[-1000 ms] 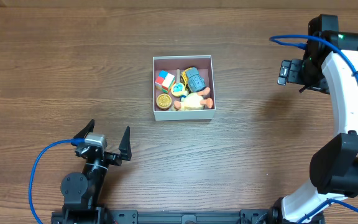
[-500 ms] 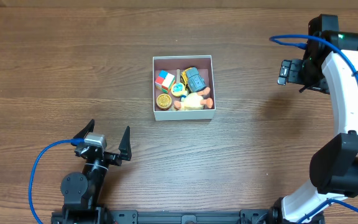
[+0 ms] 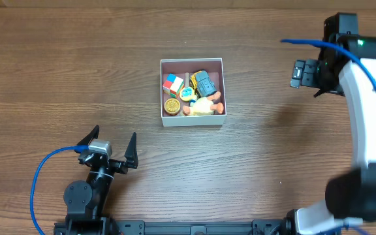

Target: Pack container

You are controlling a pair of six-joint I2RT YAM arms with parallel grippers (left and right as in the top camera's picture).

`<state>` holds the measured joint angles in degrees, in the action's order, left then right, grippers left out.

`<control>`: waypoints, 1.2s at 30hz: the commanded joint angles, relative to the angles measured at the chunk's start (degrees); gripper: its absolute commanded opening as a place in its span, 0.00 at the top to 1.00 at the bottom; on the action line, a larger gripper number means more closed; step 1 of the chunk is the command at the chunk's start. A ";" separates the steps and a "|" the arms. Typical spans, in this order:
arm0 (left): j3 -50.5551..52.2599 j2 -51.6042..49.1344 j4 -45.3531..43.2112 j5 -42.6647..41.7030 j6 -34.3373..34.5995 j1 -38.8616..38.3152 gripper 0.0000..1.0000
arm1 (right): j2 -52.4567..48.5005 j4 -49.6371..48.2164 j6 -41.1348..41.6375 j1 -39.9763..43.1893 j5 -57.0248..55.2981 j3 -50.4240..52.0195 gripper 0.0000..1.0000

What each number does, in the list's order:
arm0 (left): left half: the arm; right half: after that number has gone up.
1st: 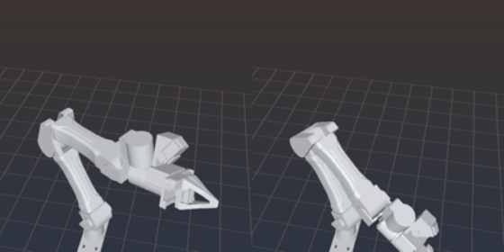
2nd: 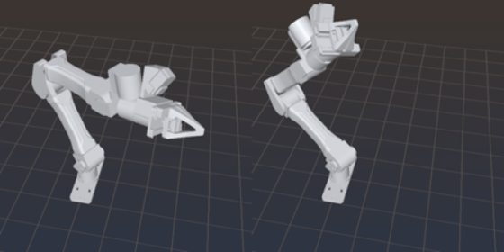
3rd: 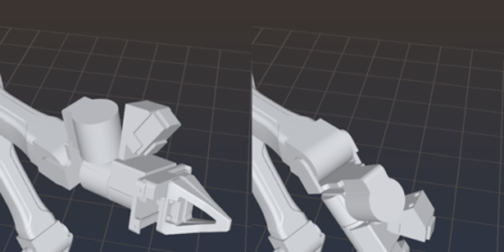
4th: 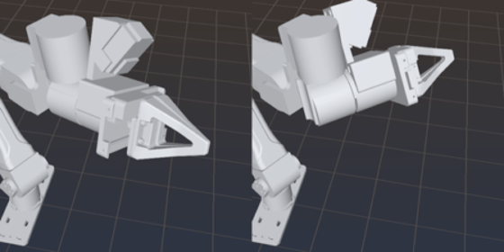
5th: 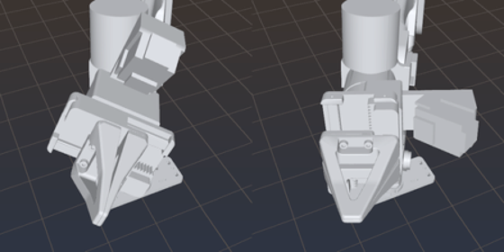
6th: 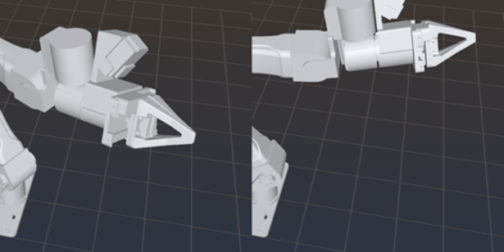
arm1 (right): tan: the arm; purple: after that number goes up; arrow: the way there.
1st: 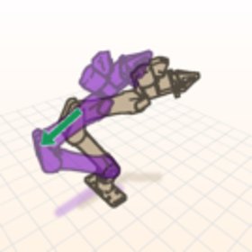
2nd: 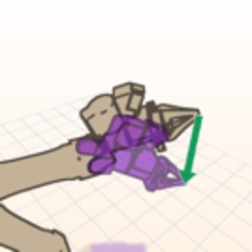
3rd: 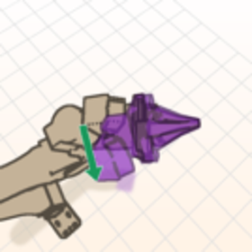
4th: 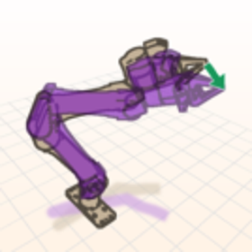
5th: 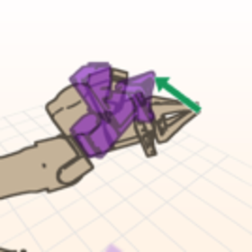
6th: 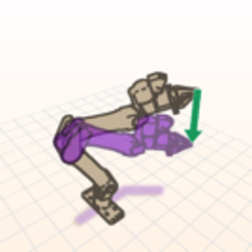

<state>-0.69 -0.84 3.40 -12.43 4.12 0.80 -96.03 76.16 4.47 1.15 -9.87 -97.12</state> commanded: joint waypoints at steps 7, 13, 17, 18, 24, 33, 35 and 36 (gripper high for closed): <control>0.42 0.63 -0.28 -0.02 0.59 0.26 0.00 | 29.29 0.00 0.00 -10.93 -0.42 -0.70 0.00; 0.42 0.63 -0.28 -0.02 0.59 0.26 0.00 | 40.70 0.55 0.00 -5.25 -0.44 -0.70 0.00; 0.42 0.63 -0.28 -0.02 0.59 0.26 0.00 | 46.38 0.42 -0.02 -4.20 -0.46 0.48 0.00; 0.42 0.63 -0.28 -0.02 0.59 0.26 0.00 | 48.00 -0.20 -0.02 -3.85 -0.85 1.70 0.00; 0.42 0.63 -0.28 -0.02 0.59 0.26 0.00 | 60.26 -16.68 3.23 -1.88 8.63 19.80 0.00; 0.42 0.63 -0.26 -0.02 0.59 0.26 0.00 | 78.42 -47.06 3.48 -1.73 25.11 54.99 0.00; 0.42 0.63 -0.28 -0.02 0.59 0.26 0.00 | 81.29 -52.24 5.88 -1.73 25.83 60.65 0.00; 0.42 0.63 -0.28 -0.02 0.59 0.26 0.00 | 82.36 -54.23 7.37 -1.73 25.86 62.82 0.00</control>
<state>-0.60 -0.84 3.36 -12.40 4.29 0.80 -17.96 26.85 8.08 -0.80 11.07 -41.04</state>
